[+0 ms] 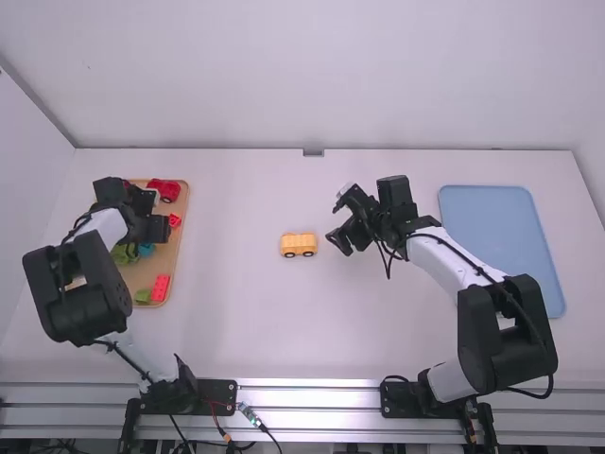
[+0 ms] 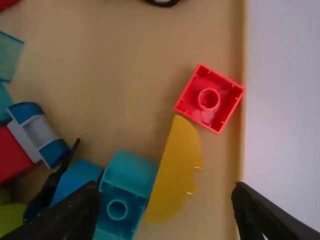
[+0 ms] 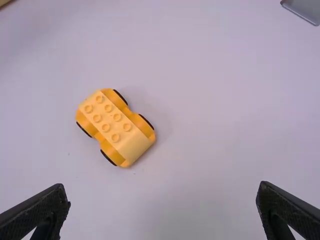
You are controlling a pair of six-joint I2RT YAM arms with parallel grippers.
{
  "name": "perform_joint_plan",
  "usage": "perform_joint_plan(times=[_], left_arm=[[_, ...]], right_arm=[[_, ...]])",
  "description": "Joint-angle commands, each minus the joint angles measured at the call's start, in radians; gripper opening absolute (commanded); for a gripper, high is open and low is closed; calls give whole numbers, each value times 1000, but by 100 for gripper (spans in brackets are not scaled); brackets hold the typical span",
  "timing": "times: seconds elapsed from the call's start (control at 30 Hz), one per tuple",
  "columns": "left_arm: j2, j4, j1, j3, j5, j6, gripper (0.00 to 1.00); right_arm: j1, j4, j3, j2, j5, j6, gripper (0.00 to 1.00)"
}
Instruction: Assemble lego blocks to make yellow taxi
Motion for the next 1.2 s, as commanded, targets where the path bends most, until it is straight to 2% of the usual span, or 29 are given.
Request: perform_joint_plan(times=[0.0, 0.13, 0.2, 0.43, 0.97, 1.07, 1.1, 1.13, 1.17], left_arm=[[33, 6, -3, 21, 30, 41, 70], [86, -16, -4, 48, 25, 62, 68], [125, -16, -13, 68, 26, 58, 61], [155, -20, -24, 96, 25, 58, 54], [155, -81, -23, 95, -12, 58, 55], [155, -76, -20, 95, -12, 58, 47], [155, -76, -20, 95, -12, 58, 47], [155, -73, -24, 95, -12, 57, 39], [155, -69, -24, 95, -12, 58, 38]], right_arm=[[-2, -3, -8, -26, -3, 1, 99], [-2, -3, -7, -26, -2, 1, 99], [-2, -3, -8, -26, -2, 1, 99], [-2, -11, -7, -26, -2, 0, 99], [-2, -2, -7, -26, -2, 1, 99], [-2, -4, -7, -26, -3, 1, 99], [-2, -4, -7, -26, -3, 1, 99], [-2, -7, -7, -26, -3, 0, 99], [-2, -9, -7, -26, -2, 1, 99]])
